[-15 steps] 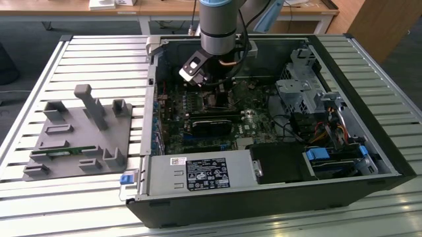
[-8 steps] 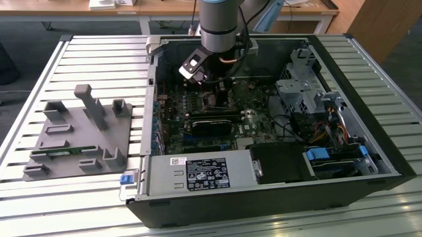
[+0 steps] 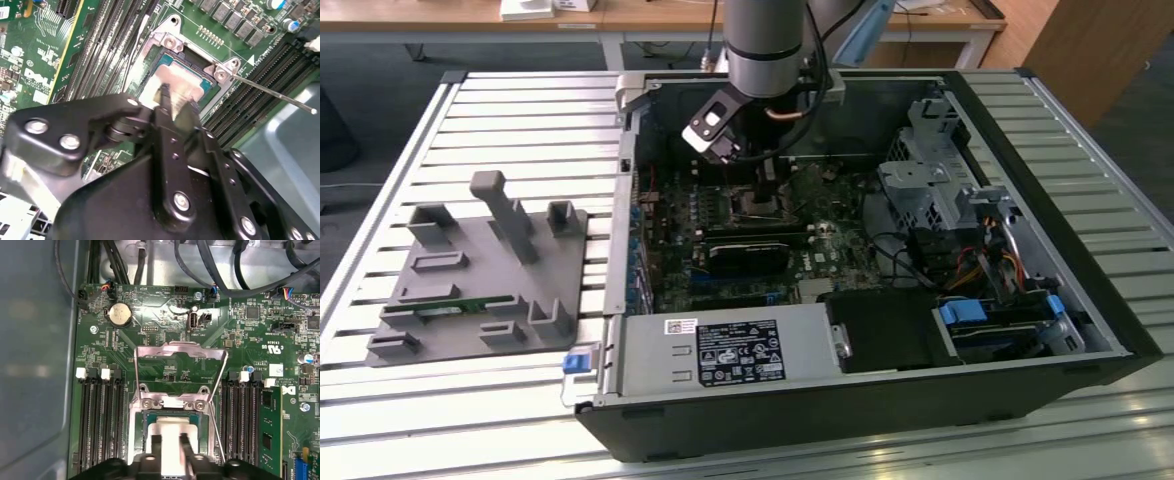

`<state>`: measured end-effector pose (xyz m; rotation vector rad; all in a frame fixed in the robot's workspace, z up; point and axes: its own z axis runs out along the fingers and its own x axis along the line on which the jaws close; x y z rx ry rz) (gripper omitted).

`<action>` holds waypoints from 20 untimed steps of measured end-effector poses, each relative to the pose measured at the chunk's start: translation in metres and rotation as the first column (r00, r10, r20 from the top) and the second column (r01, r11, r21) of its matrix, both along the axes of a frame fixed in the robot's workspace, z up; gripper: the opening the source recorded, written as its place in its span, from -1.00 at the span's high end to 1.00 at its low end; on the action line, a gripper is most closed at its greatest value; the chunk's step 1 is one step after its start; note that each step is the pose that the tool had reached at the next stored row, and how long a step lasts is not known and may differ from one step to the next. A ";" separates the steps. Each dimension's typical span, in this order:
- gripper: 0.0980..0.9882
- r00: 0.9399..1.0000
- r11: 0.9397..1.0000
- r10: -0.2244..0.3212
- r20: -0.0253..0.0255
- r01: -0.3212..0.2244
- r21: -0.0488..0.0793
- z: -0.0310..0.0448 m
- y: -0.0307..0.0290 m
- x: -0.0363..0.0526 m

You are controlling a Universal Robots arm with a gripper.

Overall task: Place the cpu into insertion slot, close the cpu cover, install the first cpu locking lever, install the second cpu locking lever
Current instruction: 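Place the cpu into insertion slot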

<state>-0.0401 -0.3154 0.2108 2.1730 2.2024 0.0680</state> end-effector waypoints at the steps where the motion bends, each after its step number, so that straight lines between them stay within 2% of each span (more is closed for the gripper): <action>1: 0.68 1.000 1.000 0.000 -0.001 0.000 0.003 0.0008 0.0000 0.0001; 2: 0.81 1.000 1.000 0.000 -0.003 0.000 0.005 0.0016 0.0000 0.0002; 3: 0.81 1.000 1.000 0.000 -0.004 0.000 0.007 0.0023 0.0000 0.0004; 4: 0.95 1.000 1.000 -0.001 -0.006 0.001 0.009 0.0030 0.0000 0.0005; 6: 0.98 1.000 1.000 -0.001 -0.009 0.001 0.014 0.0041 0.0000 0.0008; 16: 0.98 1.000 1.000 -0.001 -0.016 0.002 0.031 0.0066 -0.0002 0.0013; 20: 0.98 1.000 0.999 -0.002 -0.017 0.002 0.032 0.0072 -0.0002 0.0013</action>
